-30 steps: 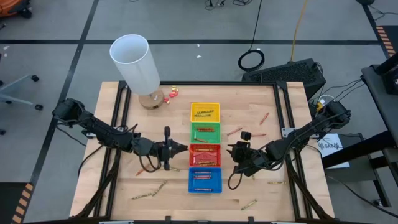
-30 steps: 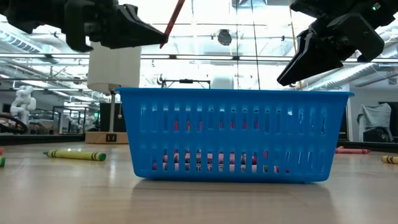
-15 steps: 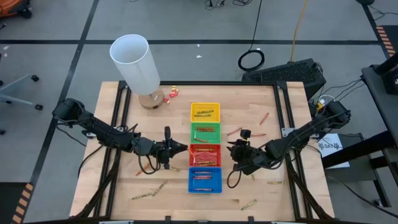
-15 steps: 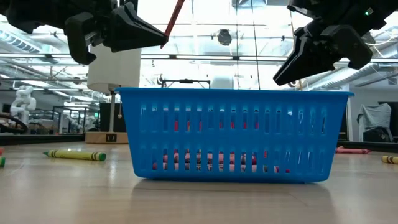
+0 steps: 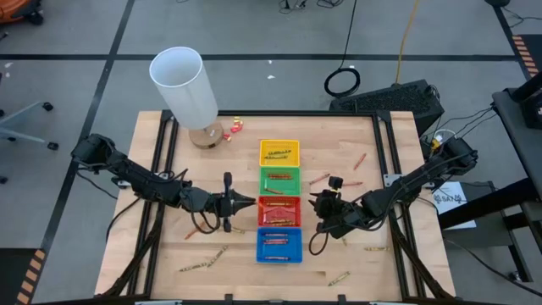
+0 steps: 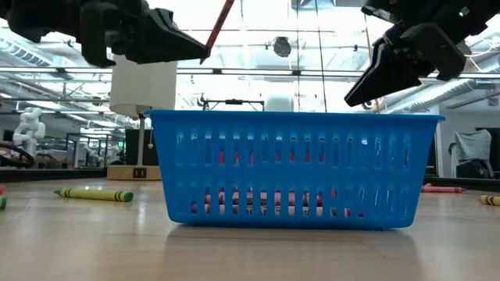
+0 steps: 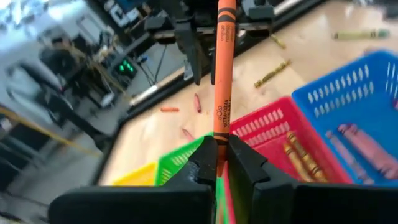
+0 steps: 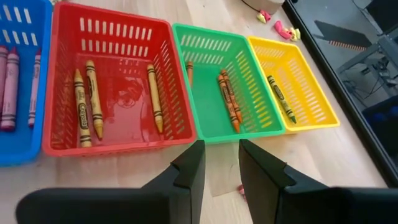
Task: Sort crayons
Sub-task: Put the orange crayon into the green bin
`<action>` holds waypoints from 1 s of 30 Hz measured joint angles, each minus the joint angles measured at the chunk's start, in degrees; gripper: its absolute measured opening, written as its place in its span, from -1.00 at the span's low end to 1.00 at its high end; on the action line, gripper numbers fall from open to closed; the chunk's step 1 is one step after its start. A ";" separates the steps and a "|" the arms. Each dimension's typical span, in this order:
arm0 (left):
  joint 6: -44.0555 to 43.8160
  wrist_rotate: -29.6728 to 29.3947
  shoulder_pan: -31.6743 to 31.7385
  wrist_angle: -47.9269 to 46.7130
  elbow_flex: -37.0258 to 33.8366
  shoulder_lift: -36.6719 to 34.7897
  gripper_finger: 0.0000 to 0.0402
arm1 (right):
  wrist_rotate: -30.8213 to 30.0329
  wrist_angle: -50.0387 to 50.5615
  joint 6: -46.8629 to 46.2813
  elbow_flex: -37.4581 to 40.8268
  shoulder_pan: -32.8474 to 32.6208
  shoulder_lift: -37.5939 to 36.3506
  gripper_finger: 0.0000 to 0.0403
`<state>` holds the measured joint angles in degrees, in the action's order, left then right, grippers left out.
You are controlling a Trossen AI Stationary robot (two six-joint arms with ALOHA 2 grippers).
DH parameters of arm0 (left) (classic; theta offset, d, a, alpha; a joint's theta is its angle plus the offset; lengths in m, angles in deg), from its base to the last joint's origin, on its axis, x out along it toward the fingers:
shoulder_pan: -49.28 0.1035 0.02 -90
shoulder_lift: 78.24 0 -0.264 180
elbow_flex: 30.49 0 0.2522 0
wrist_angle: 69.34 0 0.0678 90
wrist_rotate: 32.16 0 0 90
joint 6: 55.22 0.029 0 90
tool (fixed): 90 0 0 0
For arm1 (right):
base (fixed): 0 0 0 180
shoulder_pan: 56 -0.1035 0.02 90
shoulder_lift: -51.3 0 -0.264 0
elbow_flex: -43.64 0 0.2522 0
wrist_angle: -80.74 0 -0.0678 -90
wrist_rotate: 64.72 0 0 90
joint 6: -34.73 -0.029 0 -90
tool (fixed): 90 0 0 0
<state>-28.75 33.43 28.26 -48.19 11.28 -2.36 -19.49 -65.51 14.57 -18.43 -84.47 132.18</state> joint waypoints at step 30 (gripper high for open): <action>-48.07 0.07 1.77 0.64 0.39 0.00 -0.92 | 3.10 -0.02 -6.32 0.00 -0.15 0.00 -0.59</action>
<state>-76.81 33.50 30.03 -47.55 11.67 -2.36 -16.39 -65.53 8.26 -18.43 -84.62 132.18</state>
